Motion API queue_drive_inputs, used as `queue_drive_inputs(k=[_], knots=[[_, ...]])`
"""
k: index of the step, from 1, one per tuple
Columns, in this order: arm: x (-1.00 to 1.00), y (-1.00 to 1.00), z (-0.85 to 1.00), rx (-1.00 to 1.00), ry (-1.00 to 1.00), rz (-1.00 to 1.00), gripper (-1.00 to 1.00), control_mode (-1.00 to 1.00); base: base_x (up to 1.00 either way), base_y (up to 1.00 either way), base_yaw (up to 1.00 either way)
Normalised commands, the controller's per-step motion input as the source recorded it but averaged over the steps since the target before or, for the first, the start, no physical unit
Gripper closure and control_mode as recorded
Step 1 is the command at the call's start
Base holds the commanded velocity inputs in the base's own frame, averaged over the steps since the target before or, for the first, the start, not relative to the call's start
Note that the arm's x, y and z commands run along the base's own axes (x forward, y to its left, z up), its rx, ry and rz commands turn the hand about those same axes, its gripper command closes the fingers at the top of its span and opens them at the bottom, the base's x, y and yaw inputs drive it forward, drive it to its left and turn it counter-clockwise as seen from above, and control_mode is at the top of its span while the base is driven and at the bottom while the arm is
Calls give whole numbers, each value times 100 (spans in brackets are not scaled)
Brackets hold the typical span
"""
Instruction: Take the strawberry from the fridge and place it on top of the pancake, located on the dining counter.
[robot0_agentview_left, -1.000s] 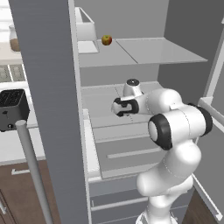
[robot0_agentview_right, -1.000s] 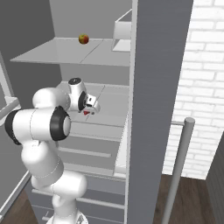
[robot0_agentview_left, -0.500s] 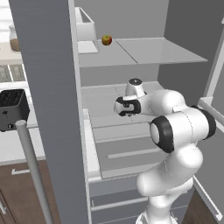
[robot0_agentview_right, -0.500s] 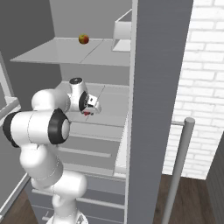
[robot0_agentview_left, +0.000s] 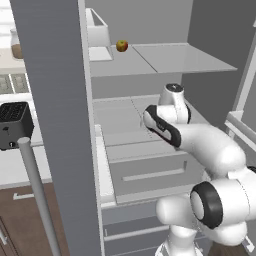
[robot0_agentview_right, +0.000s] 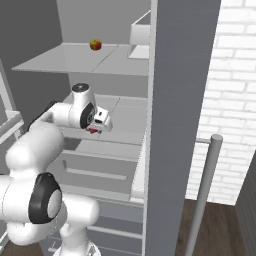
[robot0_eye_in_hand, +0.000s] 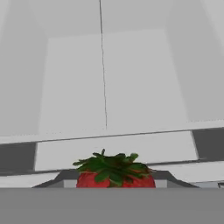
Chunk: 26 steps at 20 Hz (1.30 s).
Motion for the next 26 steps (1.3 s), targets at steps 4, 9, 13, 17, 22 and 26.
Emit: queue_drive_inputs(k=[4,9,13,17,22,26], knots=[[-100,0,83,0,-4,2,100,-100,0,0,0],[-100,0,59,0,0,0,100,-100,0,0,0],[-100,0,2,0,-6,0,100,-100,0,0,0],[-100,0,-2,-3,-1,0,100,-100,0,0,0],[-61,-18,-29,-8,0,0,100,-100,0,0,0],[-5,-1,-4,0,1,0,100,-100,0,0,0]])
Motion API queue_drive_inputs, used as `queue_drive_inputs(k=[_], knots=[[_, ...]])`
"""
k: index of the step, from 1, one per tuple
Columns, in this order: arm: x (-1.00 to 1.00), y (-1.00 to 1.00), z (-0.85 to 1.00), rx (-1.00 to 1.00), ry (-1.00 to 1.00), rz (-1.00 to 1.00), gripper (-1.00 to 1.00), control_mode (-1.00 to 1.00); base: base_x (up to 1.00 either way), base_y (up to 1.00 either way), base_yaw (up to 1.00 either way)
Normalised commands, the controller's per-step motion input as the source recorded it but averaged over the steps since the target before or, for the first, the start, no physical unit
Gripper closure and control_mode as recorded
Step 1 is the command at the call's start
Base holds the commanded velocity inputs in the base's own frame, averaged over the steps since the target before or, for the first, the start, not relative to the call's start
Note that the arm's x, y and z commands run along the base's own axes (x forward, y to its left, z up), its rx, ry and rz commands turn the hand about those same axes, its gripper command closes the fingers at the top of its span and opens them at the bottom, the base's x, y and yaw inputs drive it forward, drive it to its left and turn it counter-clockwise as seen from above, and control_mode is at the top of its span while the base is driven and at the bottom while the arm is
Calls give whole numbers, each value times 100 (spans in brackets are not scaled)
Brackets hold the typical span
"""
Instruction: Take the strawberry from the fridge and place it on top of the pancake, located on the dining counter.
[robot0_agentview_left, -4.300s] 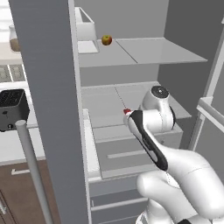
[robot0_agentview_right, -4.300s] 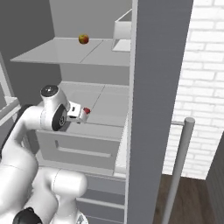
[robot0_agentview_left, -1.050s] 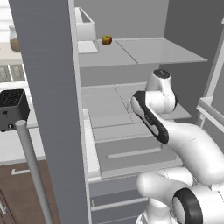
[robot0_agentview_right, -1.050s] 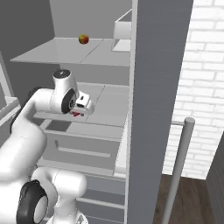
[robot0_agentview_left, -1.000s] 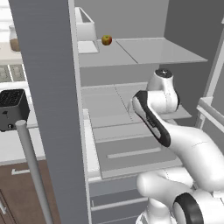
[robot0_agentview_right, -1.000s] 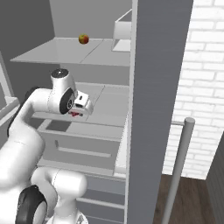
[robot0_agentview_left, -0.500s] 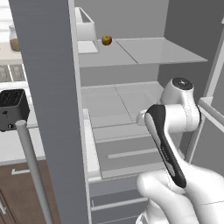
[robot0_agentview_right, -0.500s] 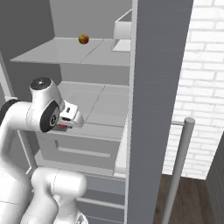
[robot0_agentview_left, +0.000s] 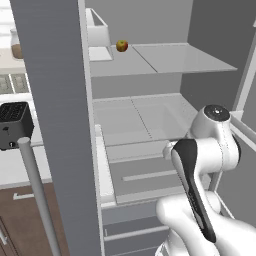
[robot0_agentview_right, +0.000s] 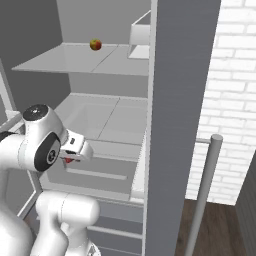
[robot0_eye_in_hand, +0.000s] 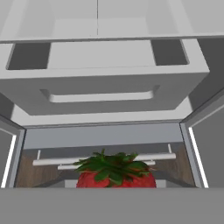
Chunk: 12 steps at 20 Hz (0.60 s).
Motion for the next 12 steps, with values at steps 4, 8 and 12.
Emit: queue_drive_inputs(k=[4,8,12], knots=[[0,0,0,0,0,0,100,-100,0,0,0],[-1,1,-5,0,0,-3,100,-100,0,0,0],[0,0,0,0,0,0,100,100,-56,9,-20]])
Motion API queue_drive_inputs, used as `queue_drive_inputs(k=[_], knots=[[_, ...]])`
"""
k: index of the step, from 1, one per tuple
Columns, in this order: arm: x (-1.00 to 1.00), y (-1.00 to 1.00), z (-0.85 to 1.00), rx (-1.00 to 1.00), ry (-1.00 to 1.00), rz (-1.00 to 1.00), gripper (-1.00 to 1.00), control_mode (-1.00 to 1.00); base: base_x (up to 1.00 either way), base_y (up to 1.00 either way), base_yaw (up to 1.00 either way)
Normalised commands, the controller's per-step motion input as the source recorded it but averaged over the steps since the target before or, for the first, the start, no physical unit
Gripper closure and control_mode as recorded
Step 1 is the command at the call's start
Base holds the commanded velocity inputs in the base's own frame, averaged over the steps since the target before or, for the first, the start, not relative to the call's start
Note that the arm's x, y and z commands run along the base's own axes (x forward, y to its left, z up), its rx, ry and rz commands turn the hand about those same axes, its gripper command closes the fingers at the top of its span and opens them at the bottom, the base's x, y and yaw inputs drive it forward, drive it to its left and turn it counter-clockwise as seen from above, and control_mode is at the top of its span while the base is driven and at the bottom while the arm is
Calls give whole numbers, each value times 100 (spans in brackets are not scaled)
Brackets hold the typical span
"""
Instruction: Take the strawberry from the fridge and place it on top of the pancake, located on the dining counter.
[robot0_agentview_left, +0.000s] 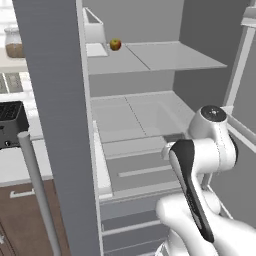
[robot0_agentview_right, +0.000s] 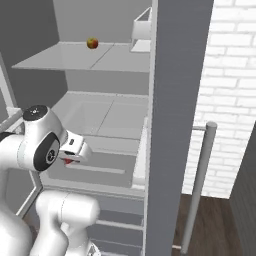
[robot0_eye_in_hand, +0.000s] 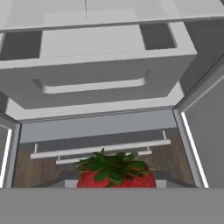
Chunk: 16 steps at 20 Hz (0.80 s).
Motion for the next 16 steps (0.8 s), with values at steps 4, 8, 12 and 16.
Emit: queue_drive_inputs(k=[4,8,12,16], knots=[[0,0,0,0,0,0,100,100,-93,2,-53],[0,0,0,0,0,0,100,100,-93,0,-72],[0,0,0,0,0,0,100,100,-49,0,-83],[0,0,0,0,0,0,100,100,-1,-3,-95]])
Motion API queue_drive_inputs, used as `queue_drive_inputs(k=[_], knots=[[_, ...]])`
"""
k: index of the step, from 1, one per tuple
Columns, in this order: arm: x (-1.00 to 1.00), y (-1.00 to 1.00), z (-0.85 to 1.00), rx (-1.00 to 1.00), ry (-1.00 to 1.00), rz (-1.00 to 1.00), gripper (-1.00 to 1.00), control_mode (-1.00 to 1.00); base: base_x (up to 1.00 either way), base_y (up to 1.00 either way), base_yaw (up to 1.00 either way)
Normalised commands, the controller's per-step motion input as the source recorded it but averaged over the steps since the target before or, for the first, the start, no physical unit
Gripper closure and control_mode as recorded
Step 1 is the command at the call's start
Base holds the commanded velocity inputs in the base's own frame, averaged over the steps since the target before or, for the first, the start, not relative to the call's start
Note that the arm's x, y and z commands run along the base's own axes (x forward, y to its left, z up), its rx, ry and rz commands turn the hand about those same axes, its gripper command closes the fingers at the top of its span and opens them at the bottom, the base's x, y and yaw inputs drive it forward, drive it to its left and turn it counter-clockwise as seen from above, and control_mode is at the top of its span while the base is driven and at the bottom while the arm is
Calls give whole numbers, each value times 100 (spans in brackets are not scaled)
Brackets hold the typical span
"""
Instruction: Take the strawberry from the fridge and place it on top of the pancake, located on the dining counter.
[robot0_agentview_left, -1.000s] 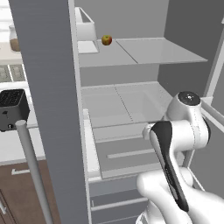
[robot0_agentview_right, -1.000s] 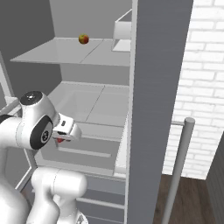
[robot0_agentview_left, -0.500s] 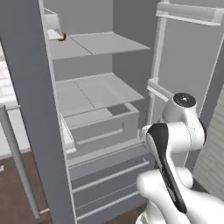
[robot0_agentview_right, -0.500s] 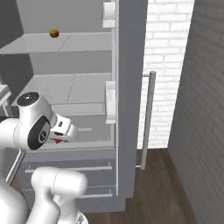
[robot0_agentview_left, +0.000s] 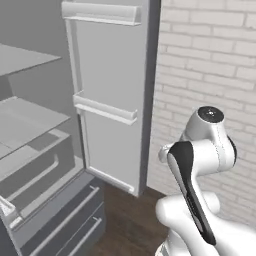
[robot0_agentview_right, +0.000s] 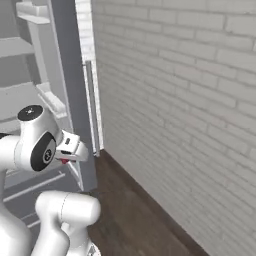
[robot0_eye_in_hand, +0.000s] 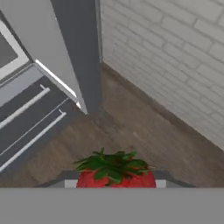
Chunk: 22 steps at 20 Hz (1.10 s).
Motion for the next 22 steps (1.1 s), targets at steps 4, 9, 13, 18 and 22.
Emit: queue_drive_inputs(k=[4,9,13,18,22], knots=[[0,0,0,0,0,0,100,100,0,-18,-94],[0,0,0,0,0,0,100,100,0,-21,-93],[0,0,0,0,0,0,100,100,0,-25,-93],[0,0,0,0,0,0,100,100,0,-32,-91],[0,0,0,0,0,0,100,100,0,-32,-91]])
